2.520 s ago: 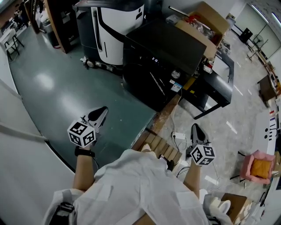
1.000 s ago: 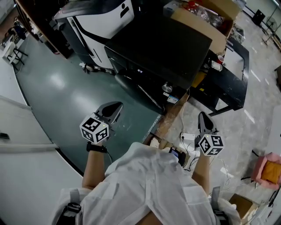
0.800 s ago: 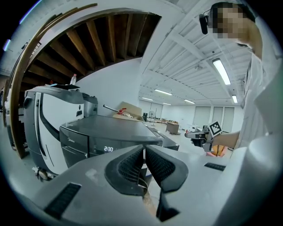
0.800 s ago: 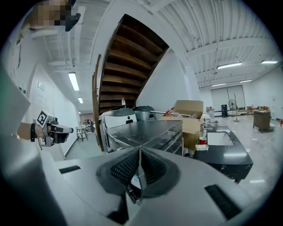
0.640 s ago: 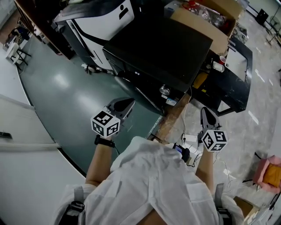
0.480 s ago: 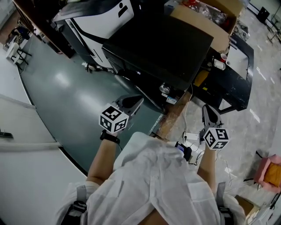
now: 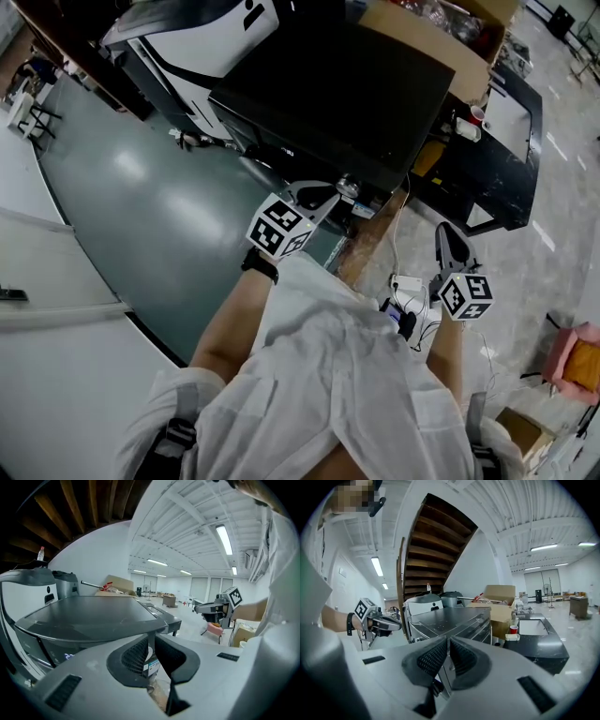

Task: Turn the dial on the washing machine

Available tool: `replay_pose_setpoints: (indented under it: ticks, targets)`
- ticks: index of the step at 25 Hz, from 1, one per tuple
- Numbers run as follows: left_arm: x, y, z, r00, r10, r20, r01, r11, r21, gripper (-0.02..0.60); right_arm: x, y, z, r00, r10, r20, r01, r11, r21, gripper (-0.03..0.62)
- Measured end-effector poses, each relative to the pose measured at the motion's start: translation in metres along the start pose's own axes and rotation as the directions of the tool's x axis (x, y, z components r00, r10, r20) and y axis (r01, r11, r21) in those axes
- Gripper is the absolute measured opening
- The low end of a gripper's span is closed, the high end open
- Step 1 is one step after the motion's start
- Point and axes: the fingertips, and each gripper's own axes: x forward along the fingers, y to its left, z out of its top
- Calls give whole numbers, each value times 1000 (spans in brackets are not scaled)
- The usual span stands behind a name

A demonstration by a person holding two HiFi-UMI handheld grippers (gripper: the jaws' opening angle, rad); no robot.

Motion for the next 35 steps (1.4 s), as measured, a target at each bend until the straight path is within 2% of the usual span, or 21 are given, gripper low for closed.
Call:
replay_pose_setpoints:
  ticks: [2, 4, 8, 13, 18, 20, 22, 26, 31, 35]
  targets:
    - [13, 6, -7, 999, 12, -34, -12, 1000, 1, 50, 2, -2, -1, 1000, -3, -7, 3, 1000, 4, 21]
    - [25, 12, -16, 997, 20, -68, -20, 1000, 4, 111, 5, -3, -2, 1000, -4, -14, 4, 1000, 2, 21]
    - [45, 19, -36, 989, 23, -147, -18, 999, 34, 142, 11, -2, -3, 1000, -1, -30, 1, 1000, -5, 21]
    - [58, 19, -37, 990, 2, -140, 2, 999, 32, 172, 15, -1, -4, 999, 1, -47, -2, 1000, -15, 21]
    - [66, 14, -49, 981, -21, -192, 31, 998, 50, 173, 16, -3, -2, 998, -3, -58, 1, 1000, -27, 21]
    - [69, 15, -56, 983, -12, -184, 22, 998, 54, 193, 16, -3, -2, 998, -3, -61, 1, 1000, -29, 21]
    - [70, 17, -60, 985, -6, -175, 14, 999, 46, 200, 16, -5, -4, 998, -6, -65, 4, 1000, -30, 21]
    - [71, 14, -72, 974, -22, -225, 26, 1000, 14, 252, 16, -6, -5, 998, -3, -70, 1, 1000, -30, 23]
    - [71, 14, -69, 978, -37, -206, 27, 998, -50, 262, 18, -8, -5, 997, 2, -76, -4, 999, -32, 23]
    - [72, 12, -76, 971, -49, -234, 33, 997, -73, 273, 18, -7, -5, 997, 5, -77, -8, 999, -33, 23]
